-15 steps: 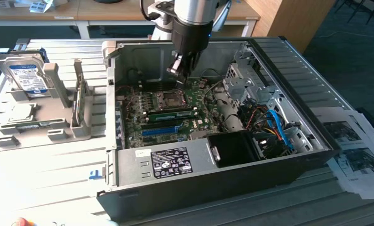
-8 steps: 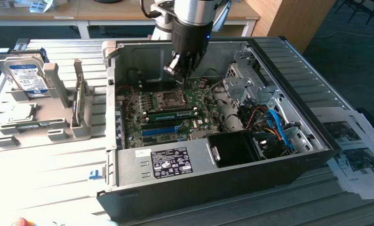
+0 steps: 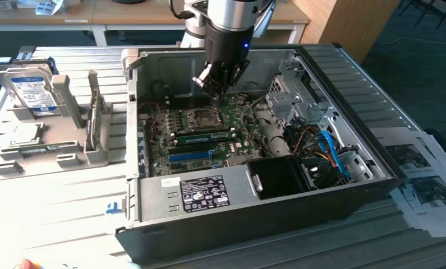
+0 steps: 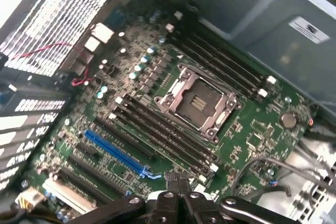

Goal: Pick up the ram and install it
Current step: 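Press down the ram until it locks into place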

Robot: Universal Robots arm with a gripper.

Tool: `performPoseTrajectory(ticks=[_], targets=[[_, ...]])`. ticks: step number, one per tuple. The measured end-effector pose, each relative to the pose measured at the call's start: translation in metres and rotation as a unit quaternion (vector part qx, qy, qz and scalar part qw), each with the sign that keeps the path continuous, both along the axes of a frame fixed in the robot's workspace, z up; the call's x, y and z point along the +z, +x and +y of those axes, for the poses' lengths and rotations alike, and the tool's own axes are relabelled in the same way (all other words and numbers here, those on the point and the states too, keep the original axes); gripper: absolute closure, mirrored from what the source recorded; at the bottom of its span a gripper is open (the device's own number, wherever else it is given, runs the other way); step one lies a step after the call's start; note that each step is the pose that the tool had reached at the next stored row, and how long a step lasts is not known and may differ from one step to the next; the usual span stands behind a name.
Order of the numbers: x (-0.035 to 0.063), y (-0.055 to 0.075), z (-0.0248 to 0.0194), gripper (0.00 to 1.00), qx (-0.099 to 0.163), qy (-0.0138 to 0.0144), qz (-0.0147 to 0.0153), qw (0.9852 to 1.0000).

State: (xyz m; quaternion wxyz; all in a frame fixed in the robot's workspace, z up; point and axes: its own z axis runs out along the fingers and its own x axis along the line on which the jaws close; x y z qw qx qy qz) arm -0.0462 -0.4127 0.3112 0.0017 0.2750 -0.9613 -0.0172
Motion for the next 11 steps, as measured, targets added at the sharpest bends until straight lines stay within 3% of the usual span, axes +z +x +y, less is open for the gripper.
performPoseTrajectory(ticks=[6, 11], targets=[[-0.0008, 0.0000, 0.0000, 0.90, -0.054, 0.0000, 0.0000, 0.9985], [-0.0014, 0.0000, 0.0000, 0.90, -0.100, 0.0000, 0.0000, 0.9950]])
